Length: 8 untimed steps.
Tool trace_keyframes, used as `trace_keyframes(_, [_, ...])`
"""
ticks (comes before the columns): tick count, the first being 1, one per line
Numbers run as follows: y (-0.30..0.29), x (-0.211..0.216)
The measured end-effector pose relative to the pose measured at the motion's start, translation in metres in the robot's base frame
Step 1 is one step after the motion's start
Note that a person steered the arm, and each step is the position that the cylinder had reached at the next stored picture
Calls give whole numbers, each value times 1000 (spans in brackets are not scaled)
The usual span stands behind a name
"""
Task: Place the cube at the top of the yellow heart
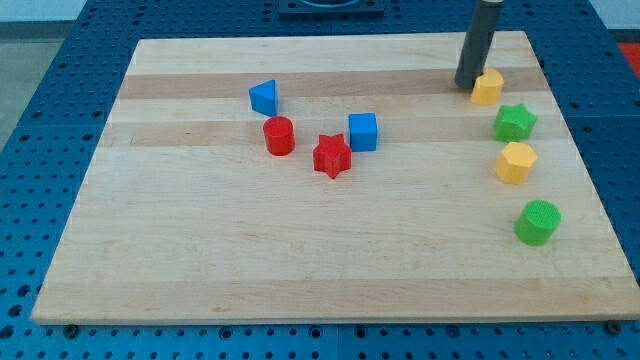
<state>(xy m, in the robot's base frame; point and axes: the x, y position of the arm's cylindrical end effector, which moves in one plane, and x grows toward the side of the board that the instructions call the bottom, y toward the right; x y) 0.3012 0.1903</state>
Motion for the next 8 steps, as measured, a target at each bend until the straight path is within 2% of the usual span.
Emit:
trace_keyframes(2, [2,11])
trace_keyframes(4, [-158,52])
trace_keyframes(5, [-210,66])
trace_keyframes(6, [-202,101])
trace_keyframes(7, [-198,118])
trace_keyframes(8, [-168,107])
